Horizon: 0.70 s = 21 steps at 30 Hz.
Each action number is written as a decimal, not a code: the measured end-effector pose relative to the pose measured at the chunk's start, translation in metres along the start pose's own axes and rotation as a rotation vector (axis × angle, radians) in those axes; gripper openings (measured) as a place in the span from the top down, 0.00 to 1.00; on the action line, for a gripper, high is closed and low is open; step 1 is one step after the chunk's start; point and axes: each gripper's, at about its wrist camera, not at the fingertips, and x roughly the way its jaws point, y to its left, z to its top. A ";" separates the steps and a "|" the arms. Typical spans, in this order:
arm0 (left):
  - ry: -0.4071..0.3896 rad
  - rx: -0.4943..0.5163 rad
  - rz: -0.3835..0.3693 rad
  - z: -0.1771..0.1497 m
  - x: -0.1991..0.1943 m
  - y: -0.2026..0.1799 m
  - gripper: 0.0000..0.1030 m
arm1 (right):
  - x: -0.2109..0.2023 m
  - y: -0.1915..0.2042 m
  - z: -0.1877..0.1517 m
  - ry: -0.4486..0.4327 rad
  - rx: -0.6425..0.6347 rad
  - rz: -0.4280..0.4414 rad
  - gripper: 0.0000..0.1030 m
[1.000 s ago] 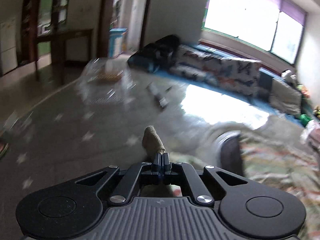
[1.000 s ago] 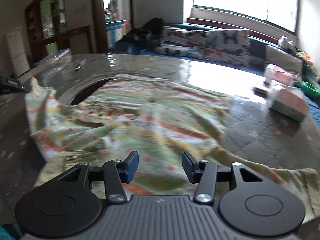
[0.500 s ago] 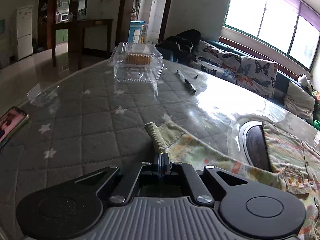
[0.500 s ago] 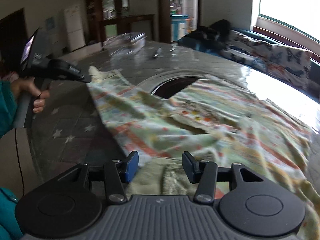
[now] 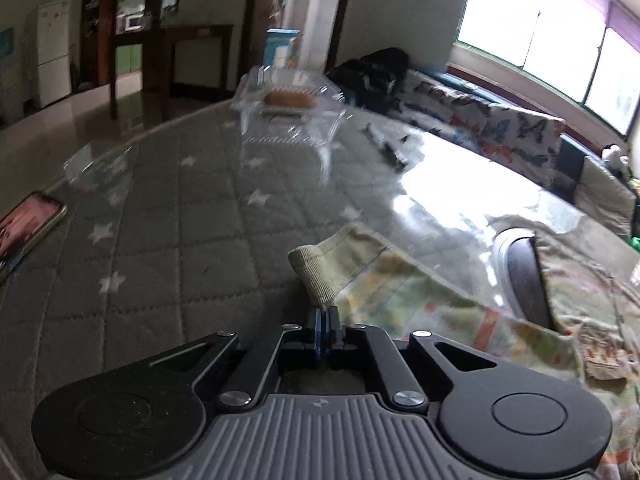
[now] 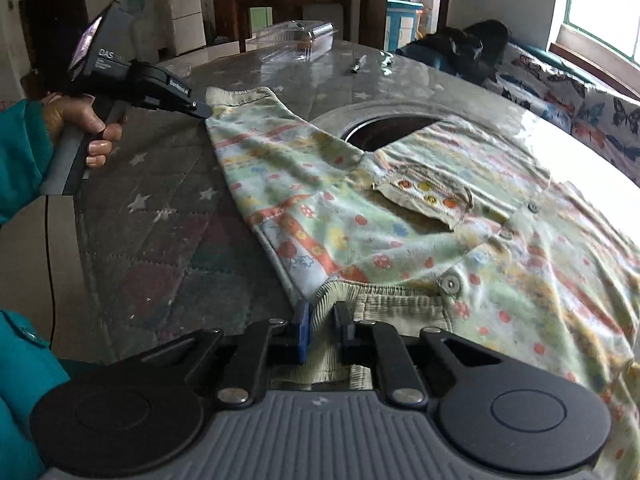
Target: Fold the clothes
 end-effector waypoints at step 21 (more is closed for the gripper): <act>0.094 0.237 -0.391 -0.017 -0.014 -0.131 0.81 | -0.020 -0.089 -0.021 -0.089 0.284 -0.212 0.71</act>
